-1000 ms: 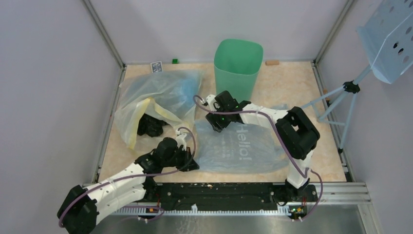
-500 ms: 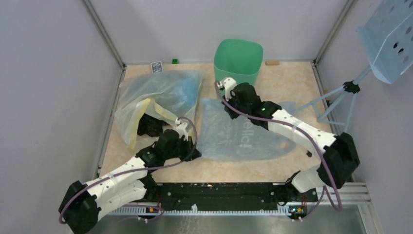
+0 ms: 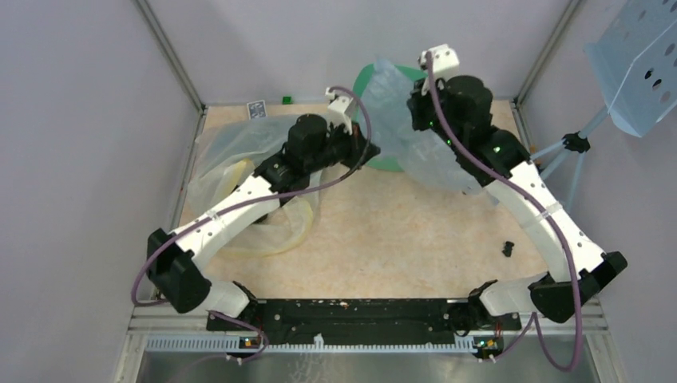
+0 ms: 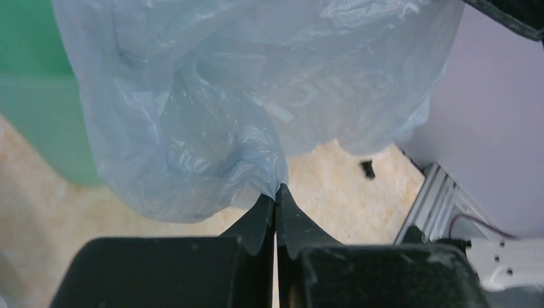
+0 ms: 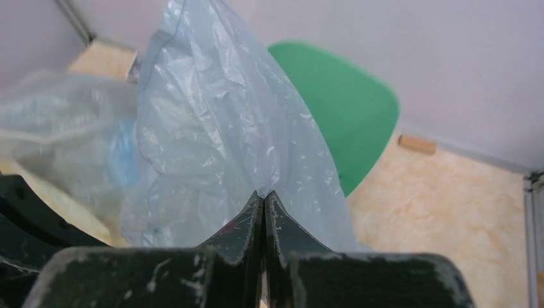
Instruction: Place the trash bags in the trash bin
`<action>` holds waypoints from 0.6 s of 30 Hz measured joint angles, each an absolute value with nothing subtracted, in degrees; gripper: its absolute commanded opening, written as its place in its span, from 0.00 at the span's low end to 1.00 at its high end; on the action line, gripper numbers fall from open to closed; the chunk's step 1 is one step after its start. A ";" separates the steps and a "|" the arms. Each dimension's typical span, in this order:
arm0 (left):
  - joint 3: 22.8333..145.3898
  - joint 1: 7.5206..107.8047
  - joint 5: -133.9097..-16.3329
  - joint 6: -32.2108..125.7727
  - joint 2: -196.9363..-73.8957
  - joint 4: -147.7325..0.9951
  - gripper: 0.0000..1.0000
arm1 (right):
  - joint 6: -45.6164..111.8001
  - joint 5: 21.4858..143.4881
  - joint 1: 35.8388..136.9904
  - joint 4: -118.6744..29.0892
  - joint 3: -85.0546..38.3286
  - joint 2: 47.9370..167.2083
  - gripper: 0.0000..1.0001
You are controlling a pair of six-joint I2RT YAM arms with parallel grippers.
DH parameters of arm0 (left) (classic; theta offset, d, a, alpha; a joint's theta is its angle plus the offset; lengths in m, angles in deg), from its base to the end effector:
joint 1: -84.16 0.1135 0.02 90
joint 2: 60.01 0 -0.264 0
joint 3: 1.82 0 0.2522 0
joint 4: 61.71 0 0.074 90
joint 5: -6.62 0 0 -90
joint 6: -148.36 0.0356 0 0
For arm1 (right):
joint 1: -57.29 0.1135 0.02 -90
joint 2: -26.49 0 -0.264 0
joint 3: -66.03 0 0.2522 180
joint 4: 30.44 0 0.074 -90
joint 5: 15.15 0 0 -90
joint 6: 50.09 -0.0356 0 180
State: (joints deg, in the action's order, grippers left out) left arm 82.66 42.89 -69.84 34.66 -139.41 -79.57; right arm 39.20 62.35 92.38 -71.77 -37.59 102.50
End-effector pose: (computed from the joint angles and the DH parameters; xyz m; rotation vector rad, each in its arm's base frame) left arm 0.2415 -0.2230 0.3713 0.4679 1.8490 -1.0045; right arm 0.2379 0.1577 0.4608 -0.3851 1.7699 0.2475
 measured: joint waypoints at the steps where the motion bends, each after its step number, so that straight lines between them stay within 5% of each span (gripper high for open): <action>1: 86.79 42.91 -69.80 35.31 -141.68 -80.14 0.00 | 39.15 62.29 91.18 -72.03 -40.63 103.13 0.00; 8: 108.95 45.38 -68.77 37.19 -155.80 -79.57 0.00 | 38.76 62.97 84.16 -73.52 -58.84 112.23 0.00; 18: 124.98 56.35 -64.73 32.97 -173.85 -75.99 0.00 | 39.85 65.79 80.36 -75.84 -72.48 128.01 0.00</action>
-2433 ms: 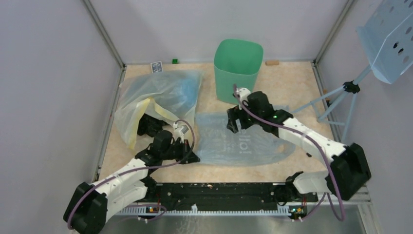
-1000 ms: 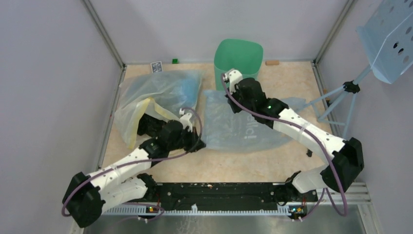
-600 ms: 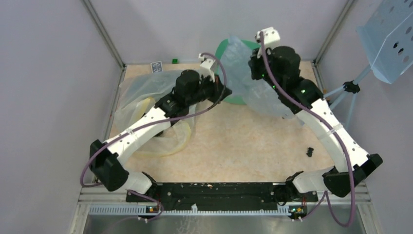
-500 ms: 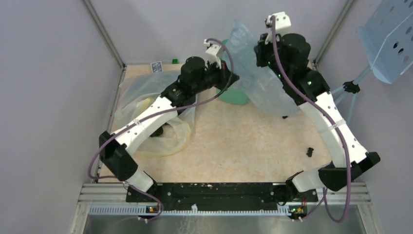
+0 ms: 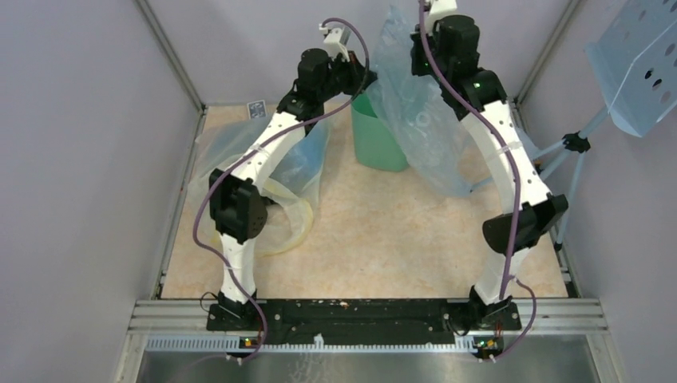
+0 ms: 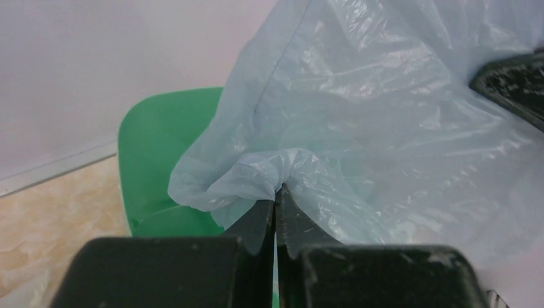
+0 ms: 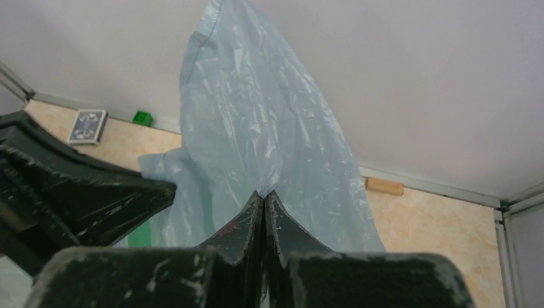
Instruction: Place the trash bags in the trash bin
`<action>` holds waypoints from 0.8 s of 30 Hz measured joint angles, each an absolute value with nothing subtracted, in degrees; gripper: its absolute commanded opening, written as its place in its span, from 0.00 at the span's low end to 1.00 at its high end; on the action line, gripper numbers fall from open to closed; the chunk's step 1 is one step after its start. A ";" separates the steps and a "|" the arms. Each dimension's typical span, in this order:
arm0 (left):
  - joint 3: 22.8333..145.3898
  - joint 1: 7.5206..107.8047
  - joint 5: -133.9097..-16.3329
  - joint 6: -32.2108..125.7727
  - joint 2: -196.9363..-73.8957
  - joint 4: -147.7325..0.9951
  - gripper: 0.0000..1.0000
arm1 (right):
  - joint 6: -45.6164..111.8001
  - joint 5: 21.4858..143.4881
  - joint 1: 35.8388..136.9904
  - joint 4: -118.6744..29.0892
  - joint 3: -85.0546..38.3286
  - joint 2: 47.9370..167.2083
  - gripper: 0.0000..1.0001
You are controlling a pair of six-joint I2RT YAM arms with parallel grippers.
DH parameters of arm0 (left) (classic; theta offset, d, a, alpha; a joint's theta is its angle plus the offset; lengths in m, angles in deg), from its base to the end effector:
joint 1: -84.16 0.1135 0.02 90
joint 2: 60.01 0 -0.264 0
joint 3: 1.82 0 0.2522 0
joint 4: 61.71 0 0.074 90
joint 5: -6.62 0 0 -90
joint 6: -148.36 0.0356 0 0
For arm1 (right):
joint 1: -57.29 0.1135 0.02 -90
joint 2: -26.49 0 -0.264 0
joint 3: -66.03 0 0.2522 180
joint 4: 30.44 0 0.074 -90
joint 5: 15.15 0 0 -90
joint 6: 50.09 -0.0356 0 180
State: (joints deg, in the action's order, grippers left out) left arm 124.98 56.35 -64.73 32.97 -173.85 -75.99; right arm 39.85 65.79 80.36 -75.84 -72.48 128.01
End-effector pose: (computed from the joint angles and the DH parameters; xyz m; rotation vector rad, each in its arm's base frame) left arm 0.4194 -0.2341 0.4091 0.3014 1.6542 -0.9702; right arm 0.3538 0.1446 0.5080 -0.2271 1.7034 0.1636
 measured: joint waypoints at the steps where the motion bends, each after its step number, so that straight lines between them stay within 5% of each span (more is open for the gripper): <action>1: 126.77 56.76 -64.49 32.93 -175.86 -76.12 0.00 | 40.07 66.20 80.36 -76.29 -73.59 129.67 0.00; 9: 132.25 57.35 -61.69 32.82 -185.22 -78.50 0.04 | 42.76 70.88 80.36 -83.46 -77.85 140.36 0.00; 15: 132.36 57.27 -61.51 33.39 -185.22 -79.79 0.27 | 42.82 73.04 80.29 -87.99 -79.52 146.37 0.00; 21: 131.90 57.27 -61.65 34.09 -184.32 -81.06 0.70 | 41.64 74.62 79.85 -91.29 -80.80 150.54 0.00; 24: 130.13 57.27 -62.91 34.29 -181.81 -82.72 0.82 | 40.64 75.62 79.11 -91.99 -82.36 152.01 0.00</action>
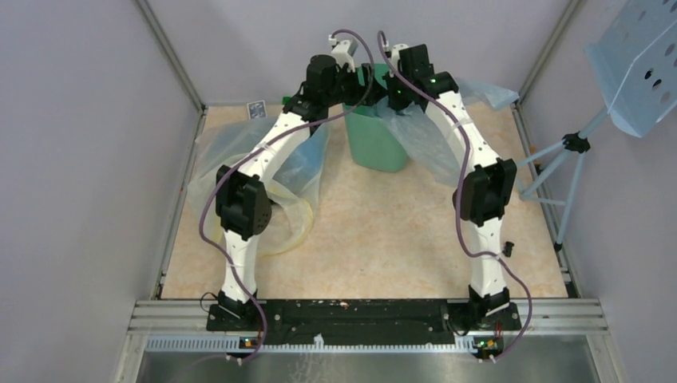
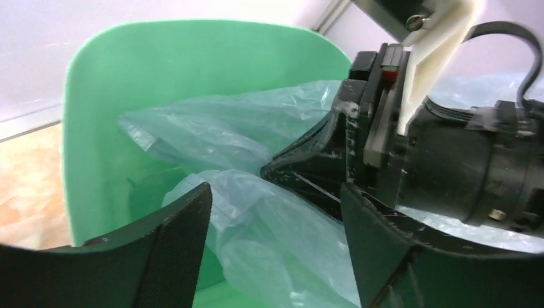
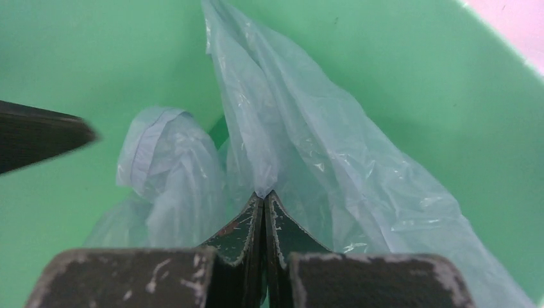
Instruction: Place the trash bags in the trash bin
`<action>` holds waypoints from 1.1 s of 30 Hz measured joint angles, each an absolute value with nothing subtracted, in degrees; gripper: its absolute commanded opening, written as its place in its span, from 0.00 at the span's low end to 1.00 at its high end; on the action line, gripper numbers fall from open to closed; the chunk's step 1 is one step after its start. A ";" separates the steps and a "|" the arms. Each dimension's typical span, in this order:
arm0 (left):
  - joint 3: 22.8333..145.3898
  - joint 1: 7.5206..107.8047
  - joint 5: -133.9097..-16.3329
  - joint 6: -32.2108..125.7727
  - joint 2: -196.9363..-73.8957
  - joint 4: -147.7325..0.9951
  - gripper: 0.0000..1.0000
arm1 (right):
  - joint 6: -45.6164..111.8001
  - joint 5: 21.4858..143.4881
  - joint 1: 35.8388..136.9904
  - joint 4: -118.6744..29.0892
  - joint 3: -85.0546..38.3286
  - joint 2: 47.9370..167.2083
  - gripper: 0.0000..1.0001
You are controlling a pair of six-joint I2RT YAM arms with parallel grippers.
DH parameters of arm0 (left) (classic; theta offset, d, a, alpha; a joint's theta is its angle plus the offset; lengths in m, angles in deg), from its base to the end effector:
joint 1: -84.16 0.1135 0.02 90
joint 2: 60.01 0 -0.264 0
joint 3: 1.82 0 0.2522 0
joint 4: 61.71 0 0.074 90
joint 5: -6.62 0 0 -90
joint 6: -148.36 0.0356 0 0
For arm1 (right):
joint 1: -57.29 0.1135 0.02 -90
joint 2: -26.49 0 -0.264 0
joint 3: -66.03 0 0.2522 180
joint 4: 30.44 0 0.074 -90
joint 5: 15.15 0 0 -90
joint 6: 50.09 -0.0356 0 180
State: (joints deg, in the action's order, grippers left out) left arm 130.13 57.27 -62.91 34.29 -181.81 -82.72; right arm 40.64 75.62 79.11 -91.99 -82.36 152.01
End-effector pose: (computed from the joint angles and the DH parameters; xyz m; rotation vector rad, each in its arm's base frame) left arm 0.4517 -0.2430 0.3621 0.3178 1.8217 -0.9483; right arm 0.4559 0.1831 0.3579 -0.4479 2.2096 0.2131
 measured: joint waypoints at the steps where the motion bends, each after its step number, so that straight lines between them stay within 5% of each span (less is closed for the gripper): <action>1: 129.65 57.27 -63.35 34.39 -180.91 -83.24 0.82 | 40.27 75.99 78.89 -92.25 -82.86 152.42 0.00; 12: 129.15 57.51 -71.59 37.91 -172.23 -87.61 0.76 | 38.26 78.55 78.52 -93.95 -86.18 153.32 0.00; 27: 129.78 57.92 -79.35 44.91 -175.01 -93.03 0.68 | 38.17 80.54 78.52 -93.93 -86.55 153.32 0.00; 30: 130.22 57.92 -79.83 45.32 -177.26 -94.46 0.61 | 38.17 80.80 78.52 -93.93 -86.64 153.32 0.00; 33: 130.51 57.92 -80.36 45.72 -179.14 -96.16 0.40 | 38.17 81.06 78.52 -94.50 -86.64 153.32 0.00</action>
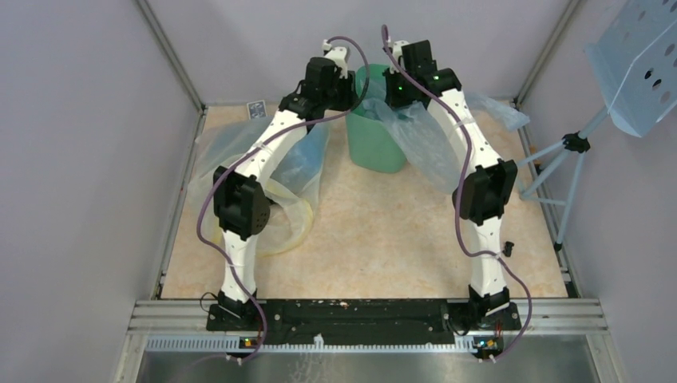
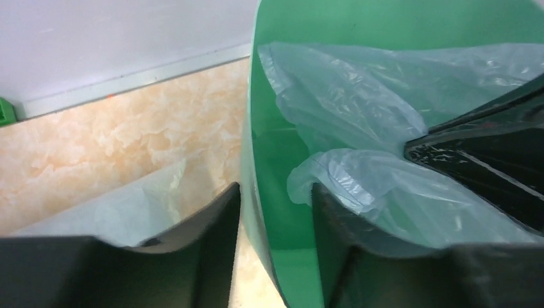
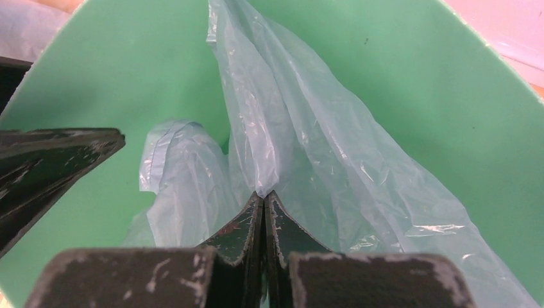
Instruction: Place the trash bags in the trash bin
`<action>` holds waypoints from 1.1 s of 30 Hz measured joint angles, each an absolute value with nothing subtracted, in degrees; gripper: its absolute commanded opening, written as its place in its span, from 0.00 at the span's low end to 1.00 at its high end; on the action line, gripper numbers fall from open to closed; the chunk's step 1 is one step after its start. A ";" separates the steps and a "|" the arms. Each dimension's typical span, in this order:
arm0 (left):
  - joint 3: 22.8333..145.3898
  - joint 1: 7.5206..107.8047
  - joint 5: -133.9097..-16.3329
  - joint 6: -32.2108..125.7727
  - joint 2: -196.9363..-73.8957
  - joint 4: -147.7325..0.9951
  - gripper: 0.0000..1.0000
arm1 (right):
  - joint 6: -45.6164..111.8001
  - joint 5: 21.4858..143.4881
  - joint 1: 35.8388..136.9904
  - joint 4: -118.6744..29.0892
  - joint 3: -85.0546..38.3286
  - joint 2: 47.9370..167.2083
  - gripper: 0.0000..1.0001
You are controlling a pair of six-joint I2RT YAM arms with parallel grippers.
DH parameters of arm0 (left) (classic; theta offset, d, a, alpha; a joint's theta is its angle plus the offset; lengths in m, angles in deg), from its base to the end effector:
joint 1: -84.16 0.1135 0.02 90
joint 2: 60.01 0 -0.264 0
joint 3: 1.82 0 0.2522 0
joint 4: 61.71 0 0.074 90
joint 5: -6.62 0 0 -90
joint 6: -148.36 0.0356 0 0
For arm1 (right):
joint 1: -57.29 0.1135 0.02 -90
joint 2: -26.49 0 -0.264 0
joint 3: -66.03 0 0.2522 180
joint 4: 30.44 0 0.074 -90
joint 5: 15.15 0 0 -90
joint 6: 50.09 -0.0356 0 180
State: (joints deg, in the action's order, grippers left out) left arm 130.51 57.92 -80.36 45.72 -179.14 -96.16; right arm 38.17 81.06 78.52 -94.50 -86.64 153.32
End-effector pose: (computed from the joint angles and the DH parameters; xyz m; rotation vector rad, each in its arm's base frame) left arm 0.4442 -0.2210 0.3620 0.2691 1.9558 -0.4985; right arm 0.4565 0.1815 0.3671 -0.4400 2.2116 0.3377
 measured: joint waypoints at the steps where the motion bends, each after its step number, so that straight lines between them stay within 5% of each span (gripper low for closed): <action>1: 130.70 57.92 -80.46 45.72 -179.60 -96.68 0.29 | 38.17 81.15 78.54 -94.63 -86.64 153.32 0.00; 4: 131.79 57.92 -80.92 45.83 -180.74 -97.73 0.01 | 38.17 81.30 78.54 -95.16 -86.64 153.32 0.00; 16: 132.30 55.82 -81.56 47.86 -178.31 -104.95 0.00 | 38.04 75.36 82.83 -104.99 -88.48 152.64 0.00; 26: 113.35 49.81 -81.58 45.93 -160.63 -111.70 0.00 | 32.44 71.67 89.01 -106.85 -64.50 137.69 0.00; 29: 107.82 49.97 -81.56 44.93 -155.25 -112.55 0.06 | 30.23 71.91 89.12 -106.33 -63.28 137.10 0.14; 33: 103.49 50.05 -81.47 44.27 -150.68 -112.60 0.32 | 27.79 73.15 89.19 -105.65 -63.34 136.57 0.36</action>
State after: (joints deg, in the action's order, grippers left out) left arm 103.49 50.05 -81.47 44.27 -150.68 -112.60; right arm 27.79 73.15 89.19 -105.65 -63.34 136.57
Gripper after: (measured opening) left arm 0.137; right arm 0.252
